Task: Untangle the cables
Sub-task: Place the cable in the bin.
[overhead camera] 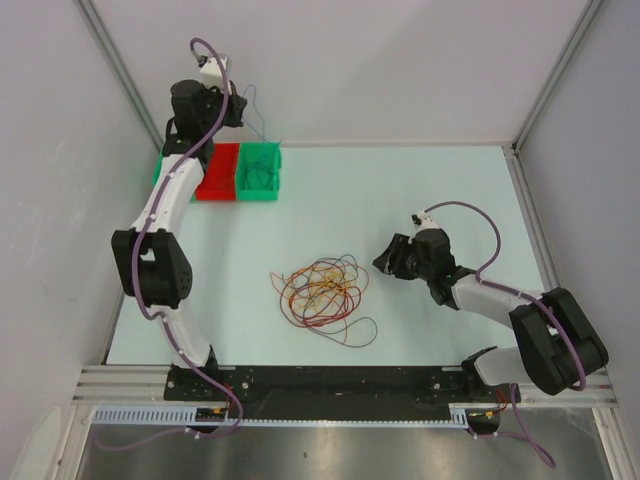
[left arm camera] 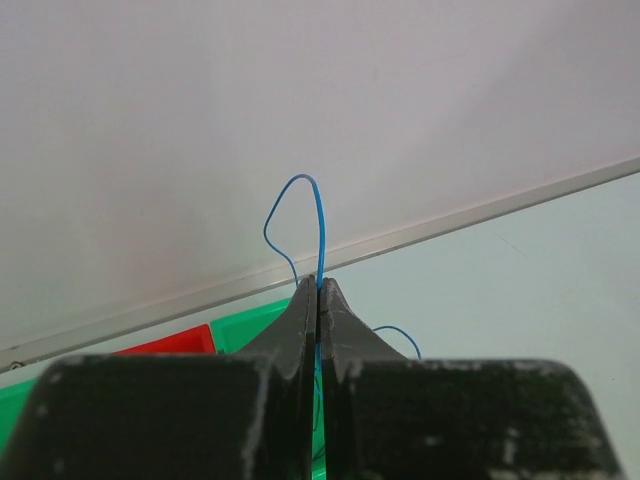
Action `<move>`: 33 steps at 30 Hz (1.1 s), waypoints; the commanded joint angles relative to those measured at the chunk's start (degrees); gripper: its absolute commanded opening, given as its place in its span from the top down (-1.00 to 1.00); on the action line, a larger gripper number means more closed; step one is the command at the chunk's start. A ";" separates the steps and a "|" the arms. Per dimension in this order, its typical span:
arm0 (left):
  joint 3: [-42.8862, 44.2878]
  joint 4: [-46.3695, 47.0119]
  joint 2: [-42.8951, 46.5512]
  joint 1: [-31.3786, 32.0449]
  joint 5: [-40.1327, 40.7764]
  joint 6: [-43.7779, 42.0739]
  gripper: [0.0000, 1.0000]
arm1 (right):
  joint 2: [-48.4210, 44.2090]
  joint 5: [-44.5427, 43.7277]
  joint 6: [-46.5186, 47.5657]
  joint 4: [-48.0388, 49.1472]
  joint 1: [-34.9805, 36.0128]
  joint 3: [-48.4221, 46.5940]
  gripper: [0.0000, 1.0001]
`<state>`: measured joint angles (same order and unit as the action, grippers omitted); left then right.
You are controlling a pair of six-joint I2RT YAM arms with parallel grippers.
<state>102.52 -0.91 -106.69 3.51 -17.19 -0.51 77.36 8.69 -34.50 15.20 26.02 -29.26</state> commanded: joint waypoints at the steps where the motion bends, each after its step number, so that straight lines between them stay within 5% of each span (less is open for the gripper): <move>1: 1.90 3.54 -1.06 -1.05 -1.35 -1.60 0.99 | 0.33 0.80 -0.21 1.94 -0.44 0.08 -0.04; 18: -14.00 11.80 0.18 -1.93 3.29 2.27 0.99 | 0.60 1.42 -0.48 2.03 -0.80 0.08 -0.01; 33: -15.42 12.42 -2.38 -3.07 10.60 0.69 0.99 | 0.86 1.68 -0.39 2.20 -1.06 0.16 0.01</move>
<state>87.50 8.73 -108.03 0.86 -8.88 0.58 77.82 9.89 -34.92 15.35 25.28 -29.26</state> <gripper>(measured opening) 0.008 0.500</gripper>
